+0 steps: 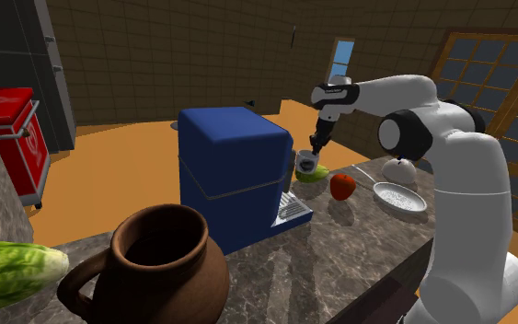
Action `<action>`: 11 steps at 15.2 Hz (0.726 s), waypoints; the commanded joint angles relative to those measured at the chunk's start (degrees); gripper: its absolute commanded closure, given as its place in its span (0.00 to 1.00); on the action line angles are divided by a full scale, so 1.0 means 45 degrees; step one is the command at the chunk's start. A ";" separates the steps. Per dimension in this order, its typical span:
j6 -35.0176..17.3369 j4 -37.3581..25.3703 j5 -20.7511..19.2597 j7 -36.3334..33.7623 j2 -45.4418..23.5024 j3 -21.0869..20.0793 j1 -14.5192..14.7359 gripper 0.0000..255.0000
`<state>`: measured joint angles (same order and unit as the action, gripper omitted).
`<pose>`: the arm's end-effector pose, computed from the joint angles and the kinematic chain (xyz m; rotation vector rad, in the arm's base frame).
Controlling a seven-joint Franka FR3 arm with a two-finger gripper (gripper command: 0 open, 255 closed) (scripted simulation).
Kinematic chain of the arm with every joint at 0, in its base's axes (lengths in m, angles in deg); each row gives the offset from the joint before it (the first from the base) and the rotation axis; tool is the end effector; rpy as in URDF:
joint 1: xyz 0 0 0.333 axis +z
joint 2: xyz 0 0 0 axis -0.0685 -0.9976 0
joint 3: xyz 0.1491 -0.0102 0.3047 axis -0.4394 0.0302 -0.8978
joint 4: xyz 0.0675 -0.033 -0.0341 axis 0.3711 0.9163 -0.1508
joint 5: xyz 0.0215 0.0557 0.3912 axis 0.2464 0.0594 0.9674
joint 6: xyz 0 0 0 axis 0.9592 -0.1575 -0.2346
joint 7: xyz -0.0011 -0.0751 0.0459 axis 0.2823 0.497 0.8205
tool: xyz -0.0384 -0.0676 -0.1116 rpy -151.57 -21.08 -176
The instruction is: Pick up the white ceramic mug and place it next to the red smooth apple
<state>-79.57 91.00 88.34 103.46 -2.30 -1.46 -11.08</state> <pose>0.6301 -0.3393 0.4380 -3.0945 0.1785 -0.0764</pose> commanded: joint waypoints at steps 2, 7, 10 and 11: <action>-0.0480 0.0417 0.0041 0.0061 -0.0062 -0.0021 0.0025 1.00; -0.1237 0.1021 0.0131 0.0163 -0.0231 -0.0066 0.0051 1.00; -0.1675 0.1334 0.0196 0.0228 -0.0364 -0.0100 0.0057 1.00; -0.1818 0.1431 0.0219 0.0250 -0.0414 -0.0112 0.0057 1.00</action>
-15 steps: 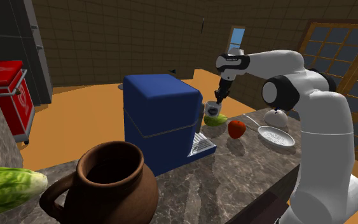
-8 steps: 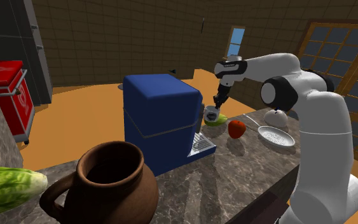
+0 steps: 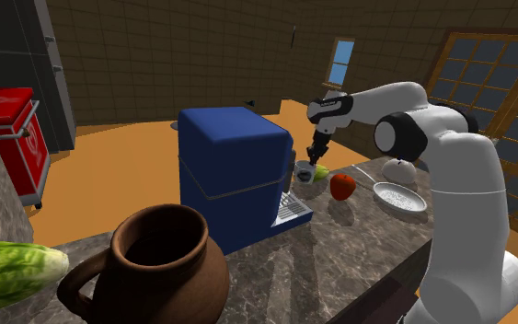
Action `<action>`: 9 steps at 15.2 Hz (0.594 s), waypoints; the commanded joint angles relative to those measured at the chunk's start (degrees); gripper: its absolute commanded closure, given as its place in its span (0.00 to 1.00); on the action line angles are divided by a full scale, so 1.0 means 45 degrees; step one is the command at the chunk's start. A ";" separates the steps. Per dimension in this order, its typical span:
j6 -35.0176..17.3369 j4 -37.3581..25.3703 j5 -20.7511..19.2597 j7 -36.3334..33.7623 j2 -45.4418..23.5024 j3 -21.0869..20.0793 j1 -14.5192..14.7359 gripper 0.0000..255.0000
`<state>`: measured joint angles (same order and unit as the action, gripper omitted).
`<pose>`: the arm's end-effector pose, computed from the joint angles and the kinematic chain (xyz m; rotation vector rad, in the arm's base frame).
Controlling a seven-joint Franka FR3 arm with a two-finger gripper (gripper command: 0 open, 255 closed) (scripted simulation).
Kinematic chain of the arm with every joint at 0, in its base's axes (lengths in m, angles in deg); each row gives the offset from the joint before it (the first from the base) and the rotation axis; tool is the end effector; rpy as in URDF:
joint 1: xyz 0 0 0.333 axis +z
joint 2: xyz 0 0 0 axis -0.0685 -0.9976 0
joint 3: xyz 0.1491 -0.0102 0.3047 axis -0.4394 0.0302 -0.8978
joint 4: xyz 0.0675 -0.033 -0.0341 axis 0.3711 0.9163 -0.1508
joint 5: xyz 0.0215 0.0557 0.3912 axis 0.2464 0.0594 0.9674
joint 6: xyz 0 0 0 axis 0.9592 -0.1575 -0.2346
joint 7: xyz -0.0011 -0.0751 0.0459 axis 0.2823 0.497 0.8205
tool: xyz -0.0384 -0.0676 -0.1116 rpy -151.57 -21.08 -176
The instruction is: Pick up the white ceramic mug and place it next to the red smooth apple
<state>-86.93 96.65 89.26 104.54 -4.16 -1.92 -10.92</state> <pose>0.6313 -0.3404 0.3793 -3.0946 0.1780 -0.0764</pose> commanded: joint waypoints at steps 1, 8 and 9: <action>-0.0326 0.0269 0.0038 0.0032 -0.0052 -0.0022 0.0023 1.00; -0.1282 0.0819 0.0227 0.0198 -0.0482 -0.0126 -0.0001 1.00; -0.1413 0.0884 0.0257 0.0222 -0.0552 -0.0143 -0.0007 1.00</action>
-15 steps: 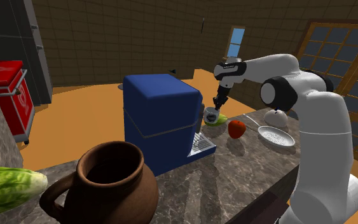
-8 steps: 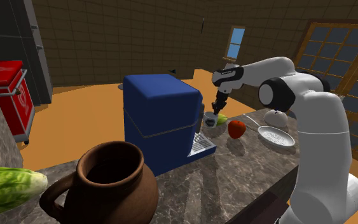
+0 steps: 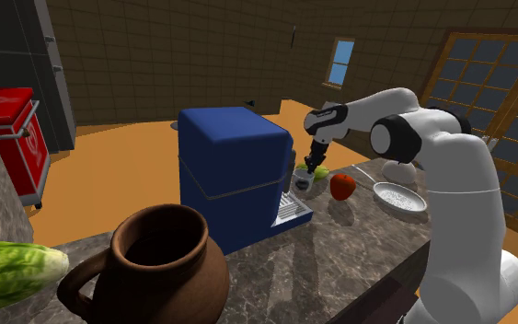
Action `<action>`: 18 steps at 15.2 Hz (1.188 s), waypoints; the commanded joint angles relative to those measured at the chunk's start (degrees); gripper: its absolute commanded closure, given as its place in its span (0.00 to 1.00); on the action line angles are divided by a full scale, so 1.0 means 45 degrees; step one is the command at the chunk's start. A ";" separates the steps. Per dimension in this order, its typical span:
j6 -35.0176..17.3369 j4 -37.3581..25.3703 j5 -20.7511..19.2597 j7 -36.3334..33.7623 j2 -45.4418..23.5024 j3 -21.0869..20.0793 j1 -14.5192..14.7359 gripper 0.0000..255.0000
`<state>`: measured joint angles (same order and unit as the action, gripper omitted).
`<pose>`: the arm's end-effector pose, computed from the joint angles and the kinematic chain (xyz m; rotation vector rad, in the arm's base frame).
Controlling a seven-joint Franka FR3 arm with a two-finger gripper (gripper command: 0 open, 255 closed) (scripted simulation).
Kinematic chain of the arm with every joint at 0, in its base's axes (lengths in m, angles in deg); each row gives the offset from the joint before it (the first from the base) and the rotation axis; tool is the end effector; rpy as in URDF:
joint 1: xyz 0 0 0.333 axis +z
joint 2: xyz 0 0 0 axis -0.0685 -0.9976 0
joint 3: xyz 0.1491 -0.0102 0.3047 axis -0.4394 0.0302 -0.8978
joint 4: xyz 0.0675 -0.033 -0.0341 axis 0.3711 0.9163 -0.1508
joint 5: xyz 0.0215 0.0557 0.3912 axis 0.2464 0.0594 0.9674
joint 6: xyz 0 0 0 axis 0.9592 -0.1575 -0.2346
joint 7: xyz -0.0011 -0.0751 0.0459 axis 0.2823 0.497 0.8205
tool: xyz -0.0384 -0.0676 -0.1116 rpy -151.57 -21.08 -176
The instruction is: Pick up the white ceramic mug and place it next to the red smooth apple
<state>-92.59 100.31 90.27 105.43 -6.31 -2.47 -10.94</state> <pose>0.6310 -0.3398 0.3313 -3.0945 0.1787 -0.0758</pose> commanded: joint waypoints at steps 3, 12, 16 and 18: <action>-0.0542 0.0245 0.0126 0.0100 -0.0299 -0.0075 -0.0026 1.00; -0.1333 0.0519 0.0336 0.0264 -0.0836 -0.0207 -0.0091 1.00; -0.1332 0.0518 0.0338 0.0265 -0.0837 -0.0204 -0.0088 1.00; -0.1333 0.0539 0.0335 0.0263 -0.0817 -0.0201 -0.0082 0.00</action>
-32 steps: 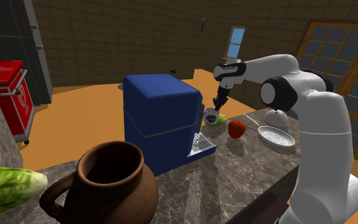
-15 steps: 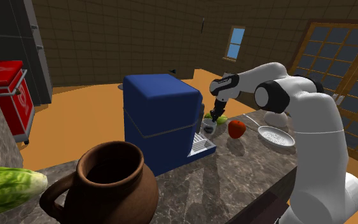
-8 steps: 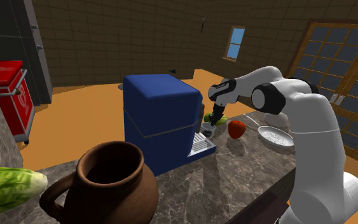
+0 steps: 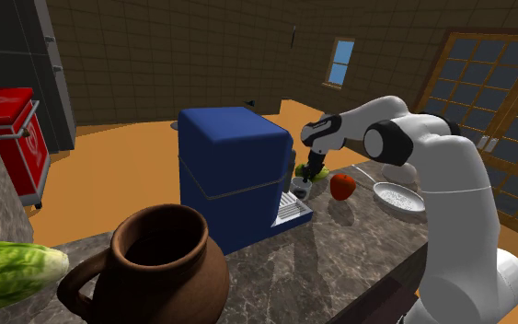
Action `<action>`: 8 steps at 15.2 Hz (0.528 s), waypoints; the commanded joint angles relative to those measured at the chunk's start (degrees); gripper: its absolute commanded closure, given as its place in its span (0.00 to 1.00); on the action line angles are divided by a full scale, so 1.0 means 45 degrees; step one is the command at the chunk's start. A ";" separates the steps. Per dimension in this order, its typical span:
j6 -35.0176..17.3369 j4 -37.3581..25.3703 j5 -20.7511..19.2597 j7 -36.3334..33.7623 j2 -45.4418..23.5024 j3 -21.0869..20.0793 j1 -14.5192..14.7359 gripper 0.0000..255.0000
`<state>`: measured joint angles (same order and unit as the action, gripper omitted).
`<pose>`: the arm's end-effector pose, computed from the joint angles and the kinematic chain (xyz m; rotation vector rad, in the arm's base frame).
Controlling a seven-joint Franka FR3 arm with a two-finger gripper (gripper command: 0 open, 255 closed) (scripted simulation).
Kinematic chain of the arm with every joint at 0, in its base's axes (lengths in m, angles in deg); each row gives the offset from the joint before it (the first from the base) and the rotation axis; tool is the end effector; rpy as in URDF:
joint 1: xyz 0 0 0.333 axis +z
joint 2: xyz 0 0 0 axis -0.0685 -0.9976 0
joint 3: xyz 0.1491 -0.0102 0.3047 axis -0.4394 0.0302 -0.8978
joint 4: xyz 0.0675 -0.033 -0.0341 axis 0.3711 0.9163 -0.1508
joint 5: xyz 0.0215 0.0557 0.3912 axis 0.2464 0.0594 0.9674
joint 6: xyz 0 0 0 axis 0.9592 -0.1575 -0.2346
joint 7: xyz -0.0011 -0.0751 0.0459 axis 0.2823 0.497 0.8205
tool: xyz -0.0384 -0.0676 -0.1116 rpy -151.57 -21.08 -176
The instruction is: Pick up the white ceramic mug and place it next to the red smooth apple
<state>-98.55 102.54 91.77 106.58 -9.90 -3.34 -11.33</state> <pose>0.6326 -0.3405 0.2779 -3.0964 0.1796 -0.0830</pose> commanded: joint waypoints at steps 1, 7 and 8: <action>0.0018 0.0002 -0.0002 -0.0013 -0.0030 -0.0011 0.0012 0.00; 0.0587 -0.0130 -0.0158 -0.0086 0.0417 0.0104 0.0036 0.00; 0.0896 -0.0237 -0.0237 -0.0133 0.0626 0.0157 0.0050 0.00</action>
<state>-95.86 102.10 91.05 106.42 -7.83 -2.82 -11.31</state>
